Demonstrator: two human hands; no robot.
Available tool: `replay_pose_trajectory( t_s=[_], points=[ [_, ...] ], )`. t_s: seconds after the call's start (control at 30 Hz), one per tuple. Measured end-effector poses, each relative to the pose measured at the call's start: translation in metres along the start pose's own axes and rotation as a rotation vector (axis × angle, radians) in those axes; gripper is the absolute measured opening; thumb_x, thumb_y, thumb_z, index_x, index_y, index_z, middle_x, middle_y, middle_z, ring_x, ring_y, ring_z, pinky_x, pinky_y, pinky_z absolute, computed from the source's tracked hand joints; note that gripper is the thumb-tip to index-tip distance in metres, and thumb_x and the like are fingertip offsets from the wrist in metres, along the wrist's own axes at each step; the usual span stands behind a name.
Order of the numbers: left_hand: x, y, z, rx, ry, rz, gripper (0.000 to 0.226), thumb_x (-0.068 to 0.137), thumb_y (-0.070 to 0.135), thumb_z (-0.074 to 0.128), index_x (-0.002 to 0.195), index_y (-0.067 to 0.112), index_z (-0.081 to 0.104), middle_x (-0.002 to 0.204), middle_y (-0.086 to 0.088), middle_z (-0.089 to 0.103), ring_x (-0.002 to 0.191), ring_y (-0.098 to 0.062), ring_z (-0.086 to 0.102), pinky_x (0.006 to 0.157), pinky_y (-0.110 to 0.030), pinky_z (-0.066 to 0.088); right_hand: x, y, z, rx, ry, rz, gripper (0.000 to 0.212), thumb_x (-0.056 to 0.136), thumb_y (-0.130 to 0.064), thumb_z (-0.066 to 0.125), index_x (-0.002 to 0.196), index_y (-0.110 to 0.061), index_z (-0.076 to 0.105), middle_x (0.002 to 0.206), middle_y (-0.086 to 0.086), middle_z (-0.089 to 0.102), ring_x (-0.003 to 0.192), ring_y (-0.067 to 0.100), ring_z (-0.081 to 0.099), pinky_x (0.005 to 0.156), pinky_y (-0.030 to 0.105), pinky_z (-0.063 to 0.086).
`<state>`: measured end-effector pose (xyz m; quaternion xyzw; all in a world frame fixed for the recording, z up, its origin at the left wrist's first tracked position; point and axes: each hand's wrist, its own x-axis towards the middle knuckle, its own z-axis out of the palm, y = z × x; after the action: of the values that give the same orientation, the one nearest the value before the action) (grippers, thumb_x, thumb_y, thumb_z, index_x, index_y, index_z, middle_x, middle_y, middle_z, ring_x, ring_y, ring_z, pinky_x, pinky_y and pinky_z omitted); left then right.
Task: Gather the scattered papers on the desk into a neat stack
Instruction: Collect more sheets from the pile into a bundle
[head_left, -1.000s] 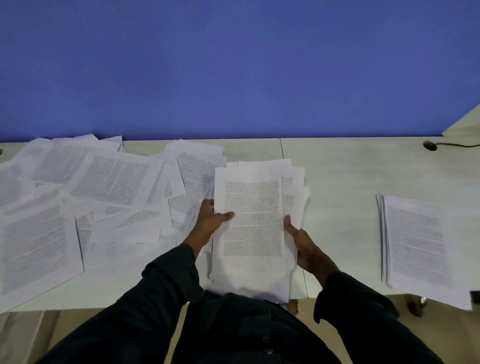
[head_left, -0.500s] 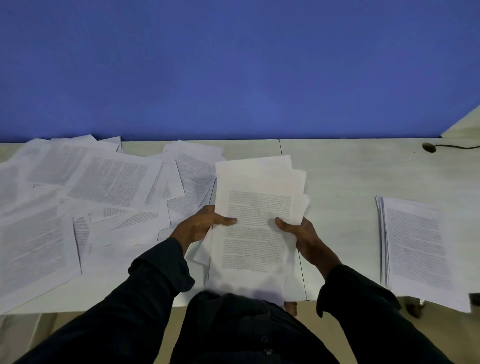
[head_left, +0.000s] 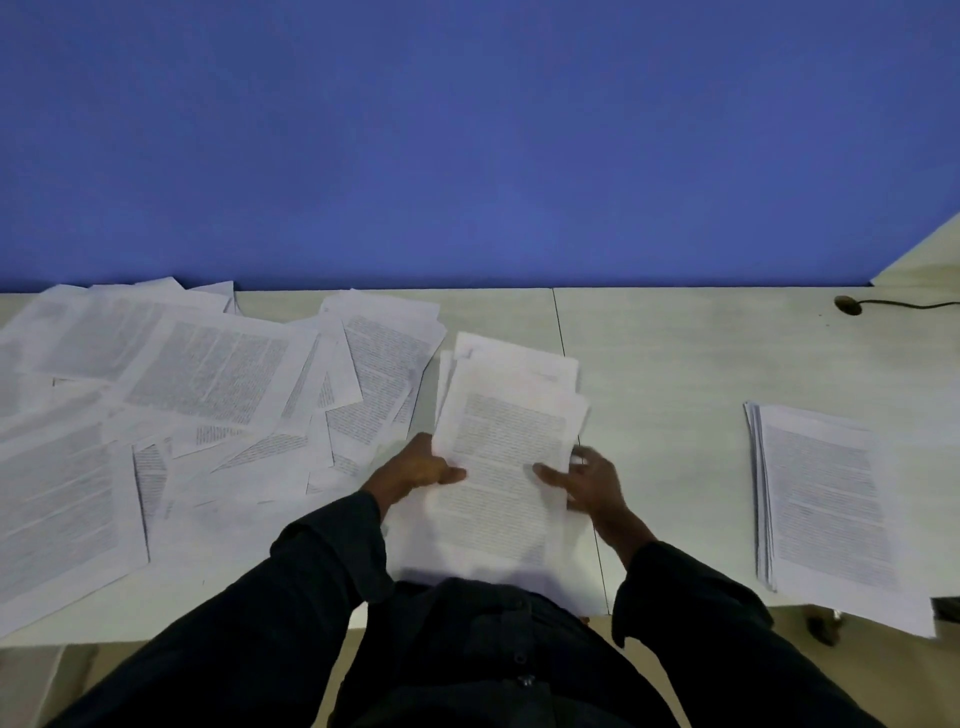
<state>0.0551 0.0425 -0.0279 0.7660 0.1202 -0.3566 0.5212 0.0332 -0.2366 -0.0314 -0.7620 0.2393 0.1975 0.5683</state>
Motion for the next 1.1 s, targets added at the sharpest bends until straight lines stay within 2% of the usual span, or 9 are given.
replay_pose_trajectory(
  t_s=[0.07, 0.17, 0.33, 0.47, 0.57, 0.67, 0.83, 1.03, 1.1],
  points=[
    [0.007, 0.023, -0.017, 0.249, 0.075, 0.012, 0.071, 0.081, 0.026, 0.083, 0.139, 0.005, 0.047, 0.137, -0.010, 0.057, 0.120, -0.028, 0.057, 0.103, -0.040, 0.048, 0.008, -0.024, -0.006, -0.148, 0.227, -0.163, 0.123, 0.037, -0.068, 0.094, 0.140, -0.016, 0.053, 0.134, 0.009, 0.064, 0.116, 0.024, 0.066, 0.100, 0.046, 0.056],
    [0.013, 0.068, -0.037, 0.539, 0.049, 0.044, 0.072, 0.086, 0.029, 0.079, 0.143, 0.010, 0.040, 0.137, -0.009, 0.052, 0.124, -0.031, 0.054, 0.102, -0.039, 0.046, 0.023, -0.076, -0.014, -0.387, 0.366, -0.507, 0.117, 0.053, -0.057, 0.097, 0.149, -0.019, 0.044, 0.147, 0.001, 0.052, 0.133, 0.019, 0.048, 0.112, 0.039, 0.042],
    [0.028, 0.105, -0.055, 0.649, -0.023, 0.127, 0.048, 0.072, 0.039, 0.087, 0.107, 0.026, 0.058, 0.116, -0.001, 0.064, 0.097, -0.021, 0.064, 0.092, -0.039, 0.052, 0.039, -0.135, -0.025, -0.487, -0.247, -0.412, 0.052, 0.058, -0.027, 0.102, 0.103, -0.016, 0.077, 0.094, -0.005, 0.076, 0.088, 0.013, 0.072, 0.075, 0.026, 0.053],
    [0.027, 0.091, -0.075, 0.621, 0.048, 0.162, 0.053, 0.062, 0.058, 0.087, 0.089, 0.014, 0.076, 0.092, -0.007, 0.074, 0.085, -0.026, 0.069, 0.072, -0.032, 0.051, 0.039, -0.112, -0.033, -0.208, -0.233, -0.322, 0.027, 0.070, -0.006, 0.093, 0.092, -0.005, 0.078, 0.086, 0.007, 0.078, 0.079, 0.021, 0.072, 0.064, 0.023, 0.057],
    [0.004, 0.066, -0.101, 0.323, 0.243, 0.102, 0.058, 0.055, 0.061, 0.091, 0.094, 0.022, 0.073, 0.093, 0.002, 0.073, 0.087, -0.018, 0.069, 0.067, -0.027, 0.052, 0.039, -0.088, -0.051, 0.043, -0.212, -0.234, 0.033, 0.074, -0.004, 0.089, 0.105, 0.000, 0.077, 0.103, 0.016, 0.079, 0.096, 0.035, 0.075, 0.082, 0.041, 0.064],
    [-0.014, 0.050, -0.099, -0.209, 0.161, 0.119, 0.036, 0.077, 0.035, 0.086, 0.108, 0.021, 0.075, 0.105, 0.001, 0.079, 0.102, -0.024, 0.073, 0.090, -0.041, 0.059, 0.043, -0.071, -0.055, 0.250, -0.241, -0.126, 0.042, 0.077, -0.001, 0.086, 0.117, 0.000, 0.074, 0.116, 0.017, 0.077, 0.112, 0.040, 0.071, 0.101, 0.057, 0.055],
    [-0.014, 0.061, -0.081, -0.272, 0.093, 0.101, 0.044, 0.082, 0.024, 0.082, 0.124, 0.019, 0.069, 0.116, -0.001, 0.076, 0.113, -0.029, 0.068, 0.102, -0.049, 0.052, 0.043, -0.062, -0.034, 0.381, -0.378, -0.079, 0.054, 0.079, -0.003, 0.086, 0.130, -0.005, 0.069, 0.130, 0.017, 0.071, 0.123, 0.040, 0.066, 0.108, 0.061, 0.048],
    [-0.006, 0.054, -0.080, -0.512, 0.368, 0.088, 0.036, 0.083, 0.031, 0.082, 0.114, 0.016, 0.072, 0.114, -0.008, 0.075, 0.102, -0.032, 0.071, 0.081, -0.044, 0.060, 0.042, -0.048, -0.022, 0.581, -0.177, -0.062, 0.056, 0.078, -0.007, 0.086, 0.131, -0.005, 0.067, 0.128, 0.013, 0.073, 0.123, 0.041, 0.065, 0.103, 0.066, 0.050],
    [-0.008, 0.046, -0.076, -0.713, 0.485, 0.040, 0.051, 0.070, 0.049, 0.088, 0.106, 0.015, 0.073, 0.106, -0.007, 0.075, 0.092, -0.029, 0.072, 0.076, -0.041, 0.060, 0.041, -0.047, -0.019, 0.661, -0.133, -0.042, 0.059, 0.077, -0.007, 0.086, 0.133, -0.005, 0.065, 0.130, 0.014, 0.071, 0.124, 0.042, 0.064, 0.102, 0.067, 0.050]
  ],
)
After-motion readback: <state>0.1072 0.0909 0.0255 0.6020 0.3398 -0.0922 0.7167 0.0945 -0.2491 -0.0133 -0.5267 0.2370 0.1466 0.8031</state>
